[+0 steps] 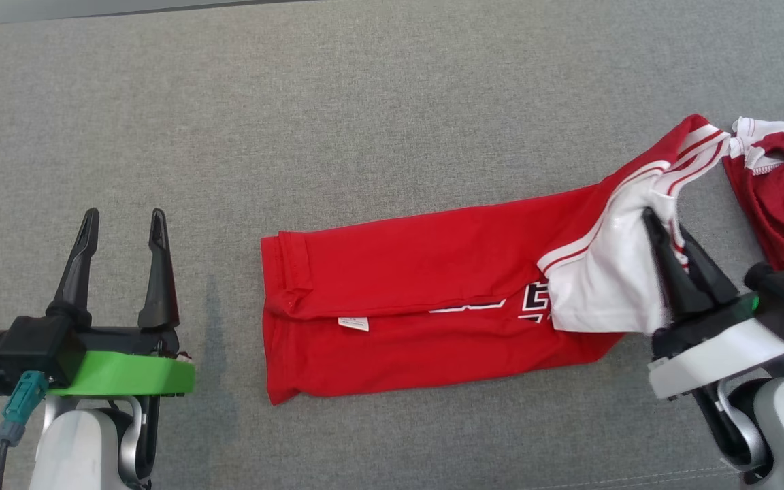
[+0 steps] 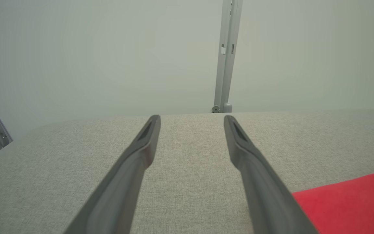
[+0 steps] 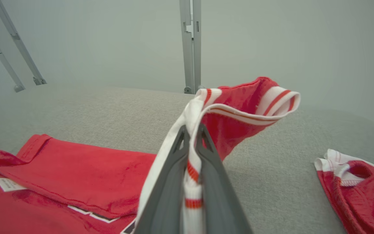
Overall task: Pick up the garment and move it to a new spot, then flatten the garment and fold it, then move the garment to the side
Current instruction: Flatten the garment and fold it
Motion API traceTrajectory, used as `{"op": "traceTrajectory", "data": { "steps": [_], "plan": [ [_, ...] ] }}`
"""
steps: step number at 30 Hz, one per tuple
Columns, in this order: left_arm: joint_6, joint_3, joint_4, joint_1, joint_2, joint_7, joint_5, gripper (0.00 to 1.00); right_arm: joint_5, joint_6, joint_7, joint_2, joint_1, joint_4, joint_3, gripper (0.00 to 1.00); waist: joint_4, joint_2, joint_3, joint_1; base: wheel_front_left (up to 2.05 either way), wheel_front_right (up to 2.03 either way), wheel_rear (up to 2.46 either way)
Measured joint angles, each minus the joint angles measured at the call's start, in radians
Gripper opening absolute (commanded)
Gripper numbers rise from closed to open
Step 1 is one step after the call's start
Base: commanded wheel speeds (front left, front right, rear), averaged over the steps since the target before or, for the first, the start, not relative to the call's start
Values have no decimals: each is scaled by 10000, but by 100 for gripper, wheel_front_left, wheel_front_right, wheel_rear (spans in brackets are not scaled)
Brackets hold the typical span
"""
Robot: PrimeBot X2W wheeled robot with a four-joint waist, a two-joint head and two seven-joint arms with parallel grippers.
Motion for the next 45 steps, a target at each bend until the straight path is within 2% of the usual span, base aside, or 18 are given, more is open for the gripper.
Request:
{"op": "traceTrajectory", "data": {
  "steps": [5,6,9,13,18,26,27,28,32,35,41,45],
  "plan": [
    [-6,-94,21,-23,-4,0,0,100,-424,-2,1267,543,-387,-1557,1239,0,8,0,-85,0,0,0,0],
    [-13,-155,48,-36,-6,0,0,100,-512,-2,1601,834,-644,-1745,1918,0,64,0,-86,0,0,0,0],
    [-25,-221,79,-120,-10,-2,-2,100,-385,-2,1808,1281,-1086,-1607,3114,0,177,0,-76,0,0,0,0],
    [-33,-268,111,-172,-25,0,-10,100,-59,-2,1636,2017,-1685,-629,4249,0,379,0,-36,0,0,0,0],
    [-35,-407,157,-182,-94,0,-23,100,353,-8,1001,2888,-2320,1166,4945,0,661,0,61,0,0,0,0],
    [-38,-508,240,-305,-169,0,-82,100,853,-8,293,3198,-3085,3262,5751,0,1051,0,285,0,0,0,0],
    [-38,-504,249,-314,-169,0,-82,100,899,-8,128,3198,-3146,3375,5766,22,1074,-1,311,0,0,0,0],
    [-38,-508,259,-327,-167,0,-79,100,991,-8,-12,3196,-3217,3461,5797,98,1088,0,335,0,0,0,0],
    [-38,-474,255,-335,-155,-2,-44,100,1233,-8,-608,3204,-3446,3120,5850,100,1046,0,334,0,0,0,0],
    [-40,-439,219,-334,-119,0,12,100,1016,-8,-813,3225,-3490,2393,5434,100,949,0,304,0,0,0,0],
    [-40,-353,104,-321,-81,0,107,100,-245,-8,-884,2957,-2638,407,2892,100,691,-1,249,0,0,0,0],
    [-40,-236,73,-237,-25,-2,171,100,-988,-8,-886,2763,-1688,-403,1216,100,532,0,180,1,0,0,0]
  ]
}}
